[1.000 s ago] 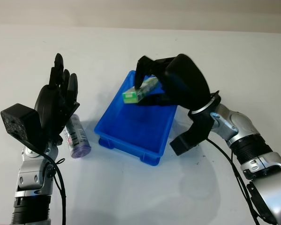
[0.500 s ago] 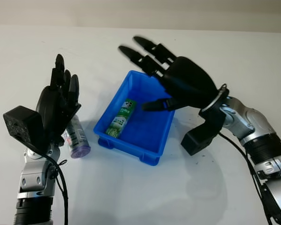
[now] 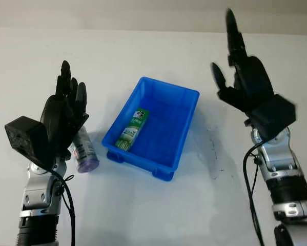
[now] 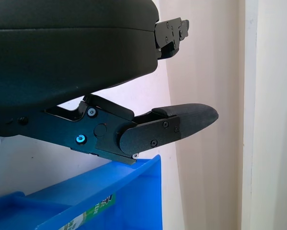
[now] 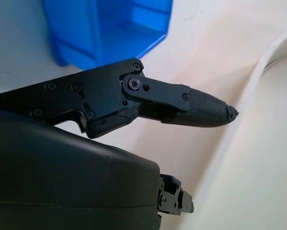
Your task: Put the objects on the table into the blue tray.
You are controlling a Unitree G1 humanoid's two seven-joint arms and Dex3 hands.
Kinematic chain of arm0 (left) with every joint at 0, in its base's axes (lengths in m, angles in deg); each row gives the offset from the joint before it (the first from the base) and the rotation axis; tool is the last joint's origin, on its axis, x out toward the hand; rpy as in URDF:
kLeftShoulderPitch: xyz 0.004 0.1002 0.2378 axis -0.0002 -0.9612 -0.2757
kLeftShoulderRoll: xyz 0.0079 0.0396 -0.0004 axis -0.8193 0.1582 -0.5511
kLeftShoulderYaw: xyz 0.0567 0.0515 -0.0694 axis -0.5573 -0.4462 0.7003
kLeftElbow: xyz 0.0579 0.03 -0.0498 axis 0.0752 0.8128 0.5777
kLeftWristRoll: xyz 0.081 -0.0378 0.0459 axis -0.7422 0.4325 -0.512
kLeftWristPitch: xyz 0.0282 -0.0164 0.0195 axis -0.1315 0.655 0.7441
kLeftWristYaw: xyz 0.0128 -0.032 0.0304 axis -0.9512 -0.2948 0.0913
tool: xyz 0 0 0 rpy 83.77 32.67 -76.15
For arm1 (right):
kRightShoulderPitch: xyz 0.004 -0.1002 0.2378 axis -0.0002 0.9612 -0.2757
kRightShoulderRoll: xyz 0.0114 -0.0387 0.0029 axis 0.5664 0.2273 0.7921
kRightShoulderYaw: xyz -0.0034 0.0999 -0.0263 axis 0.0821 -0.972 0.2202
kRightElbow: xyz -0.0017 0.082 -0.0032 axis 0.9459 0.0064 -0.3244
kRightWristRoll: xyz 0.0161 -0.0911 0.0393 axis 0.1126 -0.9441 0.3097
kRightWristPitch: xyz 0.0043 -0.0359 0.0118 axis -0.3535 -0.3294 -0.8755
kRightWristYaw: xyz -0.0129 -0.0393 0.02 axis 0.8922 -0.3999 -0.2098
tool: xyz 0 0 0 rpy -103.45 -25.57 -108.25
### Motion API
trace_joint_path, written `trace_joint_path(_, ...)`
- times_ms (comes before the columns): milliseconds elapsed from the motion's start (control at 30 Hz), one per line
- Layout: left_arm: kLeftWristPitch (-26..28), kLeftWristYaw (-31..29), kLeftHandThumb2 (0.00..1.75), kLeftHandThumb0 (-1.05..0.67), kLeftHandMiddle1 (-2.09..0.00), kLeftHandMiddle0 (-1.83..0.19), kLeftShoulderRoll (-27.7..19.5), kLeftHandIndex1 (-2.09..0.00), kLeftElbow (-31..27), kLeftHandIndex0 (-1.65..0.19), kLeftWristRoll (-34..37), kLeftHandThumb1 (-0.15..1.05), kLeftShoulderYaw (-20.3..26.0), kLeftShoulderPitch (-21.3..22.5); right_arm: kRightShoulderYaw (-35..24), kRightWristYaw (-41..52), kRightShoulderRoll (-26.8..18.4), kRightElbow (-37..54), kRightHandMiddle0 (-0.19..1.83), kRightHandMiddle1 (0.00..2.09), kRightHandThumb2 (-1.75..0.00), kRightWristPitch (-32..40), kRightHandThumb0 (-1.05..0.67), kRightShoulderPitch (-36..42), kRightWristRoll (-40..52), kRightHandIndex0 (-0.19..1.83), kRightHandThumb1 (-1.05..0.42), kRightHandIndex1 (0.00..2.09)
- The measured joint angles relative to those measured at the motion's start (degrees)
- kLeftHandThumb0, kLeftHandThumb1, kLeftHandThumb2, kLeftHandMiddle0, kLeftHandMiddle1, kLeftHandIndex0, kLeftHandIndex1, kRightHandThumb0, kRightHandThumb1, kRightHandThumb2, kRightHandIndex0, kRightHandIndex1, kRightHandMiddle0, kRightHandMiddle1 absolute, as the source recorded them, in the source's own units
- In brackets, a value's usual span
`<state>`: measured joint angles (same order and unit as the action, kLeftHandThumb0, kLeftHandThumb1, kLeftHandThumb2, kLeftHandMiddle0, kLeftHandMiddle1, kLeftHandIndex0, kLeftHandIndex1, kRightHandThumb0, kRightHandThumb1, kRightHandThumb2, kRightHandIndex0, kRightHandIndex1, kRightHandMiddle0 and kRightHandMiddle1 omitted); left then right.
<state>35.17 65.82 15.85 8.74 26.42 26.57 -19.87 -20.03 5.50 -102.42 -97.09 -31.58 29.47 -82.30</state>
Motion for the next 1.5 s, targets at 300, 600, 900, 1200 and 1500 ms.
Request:
trace_joint_path(300, 0.5, -0.7, 0.64, -0.65, -0.03, 0.19, -0.3, -0.01, 0.0, 0.19, 0.5, 1.05, 0.4, 0.0, -4.6, 0.8, 3.4, 4.8, -0.19, 0.00, -0.72, 9.5, -0.71, 4.1, 5.2, -0.19, -1.05, 0.00)
trace_joint_path(600, 1.6, -0.9, 0.62, -0.68, -0.02, 0.19, -1.6, 0.00, -0.2, 0.19, 0.6, 1.05, 0.5, 0.0, -6.5, 1.3, 4.4, 4.7, -0.19, 0.00, -0.72, 10.3, -0.73, 4.1, 5.3, -0.19, -1.05, 0.00)
trace_joint_path(900, 0.0, -3.7, 0.59, -0.66, -0.03, 0.17, -5.2, -0.02, 0.0, 0.17, 0.4, 1.05, 1.7, 0.1, -6.4, 0.9, 6.0, 5.4, -0.19, 0.00, -0.74, 10.3, -0.71, 5.1, 4.7, -0.19, -1.05, 0.00)
trace_joint_path(1200, -1.0, -14.7, 0.11, -0.72, -0.06, 0.00, -27.1, -0.08, -3.7, -0.02, -9.0, 1.02, 2.7, 3.1, -6.1, 2.0, 6.4, 6.2, -0.19, 0.00, -0.75, 10.3, -0.72, 5.4, 4.3, -0.19, -1.05, 0.00)
trace_joint_path(1500, -1.5, -26.1, 0.03, -0.43, -0.04, 0.08, -43.9, -0.04, -8.8, 0.05, -20.2, 0.88, -1.0, 3.8, -6.1, 2.3, 7.1, 6.2, -0.19, 0.00, -0.74, 10.5, -0.72, 5.7, 4.2, -0.19, -1.05, 0.00)
